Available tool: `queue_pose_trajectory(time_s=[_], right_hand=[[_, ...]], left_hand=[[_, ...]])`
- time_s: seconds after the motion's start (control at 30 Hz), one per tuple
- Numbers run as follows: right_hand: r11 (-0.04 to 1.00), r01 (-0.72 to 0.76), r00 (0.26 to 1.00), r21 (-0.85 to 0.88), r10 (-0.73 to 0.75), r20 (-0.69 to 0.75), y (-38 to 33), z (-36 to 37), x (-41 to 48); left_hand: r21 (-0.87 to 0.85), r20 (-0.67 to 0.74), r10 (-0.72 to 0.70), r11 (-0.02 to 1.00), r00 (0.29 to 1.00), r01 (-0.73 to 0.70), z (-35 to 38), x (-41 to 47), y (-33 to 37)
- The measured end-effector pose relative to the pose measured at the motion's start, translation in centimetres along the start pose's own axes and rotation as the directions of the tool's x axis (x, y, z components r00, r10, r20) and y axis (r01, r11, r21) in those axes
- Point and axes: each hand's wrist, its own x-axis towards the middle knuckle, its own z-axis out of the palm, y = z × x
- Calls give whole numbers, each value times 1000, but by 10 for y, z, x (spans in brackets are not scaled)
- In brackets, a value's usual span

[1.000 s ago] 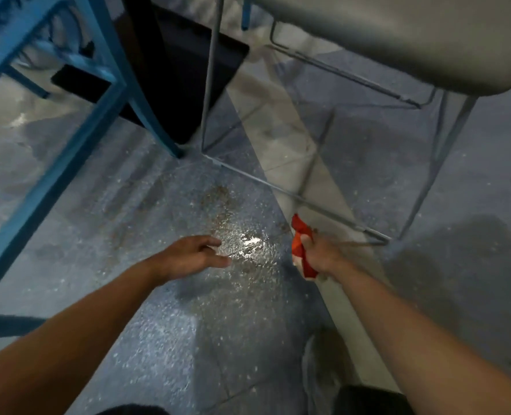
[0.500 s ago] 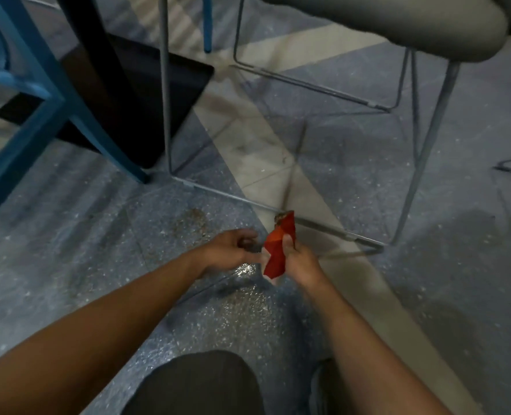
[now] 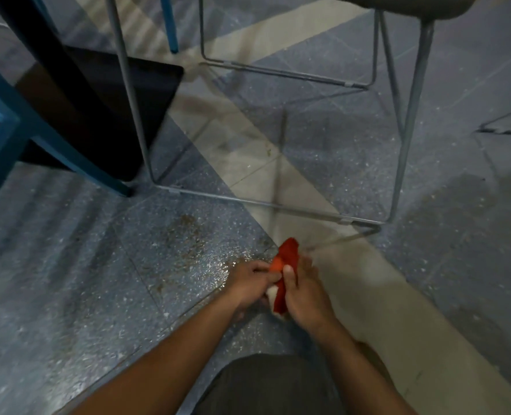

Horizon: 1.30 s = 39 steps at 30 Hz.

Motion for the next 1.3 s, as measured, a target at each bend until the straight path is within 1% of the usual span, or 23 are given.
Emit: queue_pose_trajectory(time_s=[0.07,0.13,0.17,0.23,0.27,0.4,0.5,0.57,0.63,0.7,0.8,0.9,0.97,1.07,1.13,1.23,1.3], right_hand=[[979,55,993,-198,-33,112,3,29,-9],[929,104,990,-356,-62,127,11,50,-16],[916,103,992,-387,-67,107,12,58,-18],[898,79,997,-432,-63,52,11,71,-18],[887,64,998,-457,-58,26,9,76,-17],[870,22,997,-492,-53,-48,1,89,-11],[893,8,990,-450,-70,-120,-3,92,5],[904,18,989,-426,-80,-127,-8,86,25],[893,49,982,-448,-125,-141,-15,77,48],[849,50,979,-526,-147,-144,-17,71,70],[818,48,976,-574,-159,-146,-18,75,87],[828,60,962,-558,-197,-189,-21,82,82],[820,85,953,-567,-234,-195,-21,84,80],[778,139,953,-613,-272,-130,-18,84,77],[735,211,941,-644,-330,-69,-14,87,74],[697,363,901,-618,-432,42,-8,92,60],[660,484,848,-575,-516,122,-2,104,36]], left_hand=[[57,-121,-32,998,992,39,-18,0,-25],[172,-194,24,985,981,10,-37,1,-44],[272,-207,84,962,975,-26,-45,2,-51],[424,-193,177,902,965,-81,-57,2,-56],[454,-176,198,886,964,-99,-58,2,-52],[530,-80,256,830,963,-177,-50,9,-28],[572,-32,324,782,946,-248,-49,19,-12],[606,-19,367,745,930,-281,-54,23,-2],[554,-55,389,778,919,-296,-66,25,4],[460,-144,409,834,901,-305,-83,25,0],[344,-273,358,903,893,-256,-116,21,-21],[343,-312,324,915,893,-213,-145,15,-37],[328,-307,328,918,893,-224,-156,14,-41],[291,-314,341,923,886,-252,-161,14,-37],[250,-327,343,930,880,-270,-161,18,-32],[159,-332,335,941,882,-297,-158,20,-22],[128,-340,344,939,875,-320,-159,21,-18]])
